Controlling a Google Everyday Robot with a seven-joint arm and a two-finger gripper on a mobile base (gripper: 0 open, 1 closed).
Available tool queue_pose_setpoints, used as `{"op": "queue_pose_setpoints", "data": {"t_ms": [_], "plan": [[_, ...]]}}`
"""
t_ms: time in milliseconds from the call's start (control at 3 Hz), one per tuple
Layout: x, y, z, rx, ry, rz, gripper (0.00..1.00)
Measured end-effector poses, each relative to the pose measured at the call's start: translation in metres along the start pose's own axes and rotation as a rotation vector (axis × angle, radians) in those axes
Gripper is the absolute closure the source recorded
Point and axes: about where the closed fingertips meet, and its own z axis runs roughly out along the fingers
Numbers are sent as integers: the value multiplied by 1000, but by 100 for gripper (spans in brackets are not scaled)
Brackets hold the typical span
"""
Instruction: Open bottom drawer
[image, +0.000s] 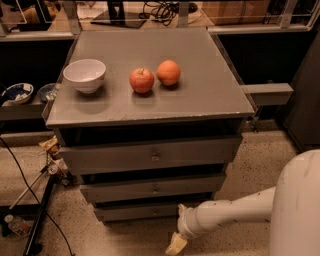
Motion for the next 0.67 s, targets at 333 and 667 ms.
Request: {"op": "queue_pose_setpoints", "data": {"t_ms": [333,667], "plan": [[9,-9,24,-22,15,29,0],[9,-9,24,-22,15,29,0]]}}
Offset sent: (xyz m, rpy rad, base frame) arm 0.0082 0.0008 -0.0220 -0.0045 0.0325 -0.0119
